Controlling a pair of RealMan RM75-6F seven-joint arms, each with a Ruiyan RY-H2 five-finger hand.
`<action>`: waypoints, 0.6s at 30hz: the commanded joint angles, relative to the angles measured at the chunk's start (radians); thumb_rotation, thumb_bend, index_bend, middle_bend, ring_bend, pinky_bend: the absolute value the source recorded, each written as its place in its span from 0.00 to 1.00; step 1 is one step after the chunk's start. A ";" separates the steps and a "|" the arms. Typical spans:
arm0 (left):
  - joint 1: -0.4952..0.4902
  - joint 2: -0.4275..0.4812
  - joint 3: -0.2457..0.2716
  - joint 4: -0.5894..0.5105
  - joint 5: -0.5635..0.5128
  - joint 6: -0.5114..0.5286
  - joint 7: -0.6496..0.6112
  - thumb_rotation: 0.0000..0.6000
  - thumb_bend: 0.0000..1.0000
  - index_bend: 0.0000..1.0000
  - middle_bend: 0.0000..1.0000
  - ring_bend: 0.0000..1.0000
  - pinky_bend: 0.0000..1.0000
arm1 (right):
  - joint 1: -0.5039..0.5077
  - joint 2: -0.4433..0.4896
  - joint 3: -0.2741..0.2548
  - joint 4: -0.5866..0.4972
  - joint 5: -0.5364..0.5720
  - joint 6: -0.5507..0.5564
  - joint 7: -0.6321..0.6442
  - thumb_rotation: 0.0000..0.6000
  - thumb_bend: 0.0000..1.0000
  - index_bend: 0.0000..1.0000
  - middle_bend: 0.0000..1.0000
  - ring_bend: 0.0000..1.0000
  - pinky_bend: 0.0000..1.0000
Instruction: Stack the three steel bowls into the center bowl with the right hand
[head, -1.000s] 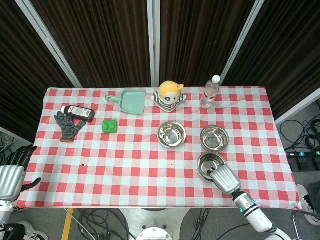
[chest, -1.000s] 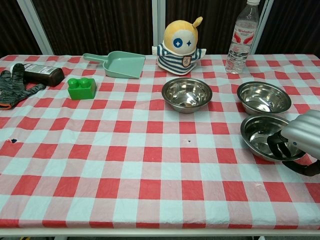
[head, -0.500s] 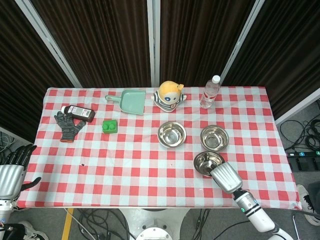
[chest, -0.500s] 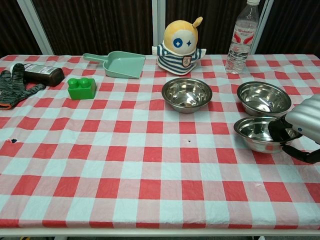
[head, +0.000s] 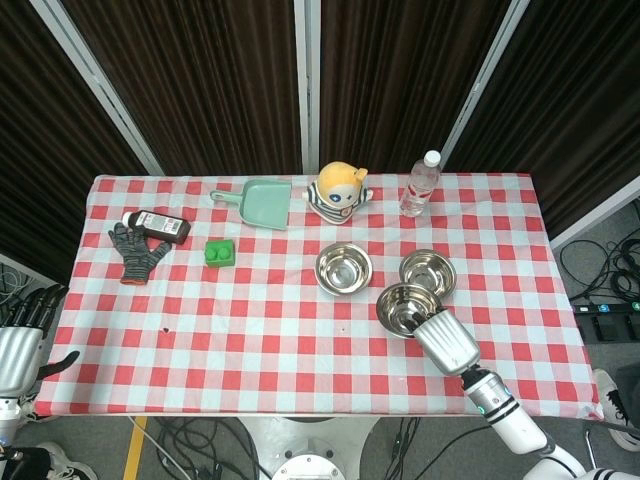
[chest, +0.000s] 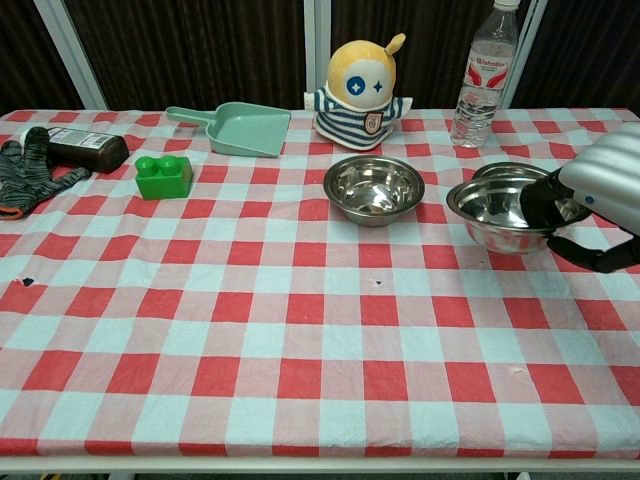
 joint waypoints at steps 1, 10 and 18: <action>0.000 0.003 0.001 -0.002 0.002 0.001 0.000 1.00 0.04 0.15 0.20 0.13 0.22 | 0.020 0.002 0.018 -0.009 0.002 -0.013 -0.013 1.00 0.40 0.73 0.65 0.75 0.71; 0.001 0.006 0.002 -0.001 -0.002 -0.004 -0.007 1.00 0.04 0.15 0.20 0.13 0.22 | 0.141 -0.053 0.110 0.042 0.041 -0.118 -0.030 1.00 0.40 0.73 0.65 0.75 0.71; 0.003 0.004 0.006 0.016 -0.006 -0.012 -0.022 1.00 0.04 0.15 0.20 0.13 0.22 | 0.246 -0.152 0.170 0.189 0.102 -0.202 0.008 1.00 0.40 0.74 0.65 0.75 0.71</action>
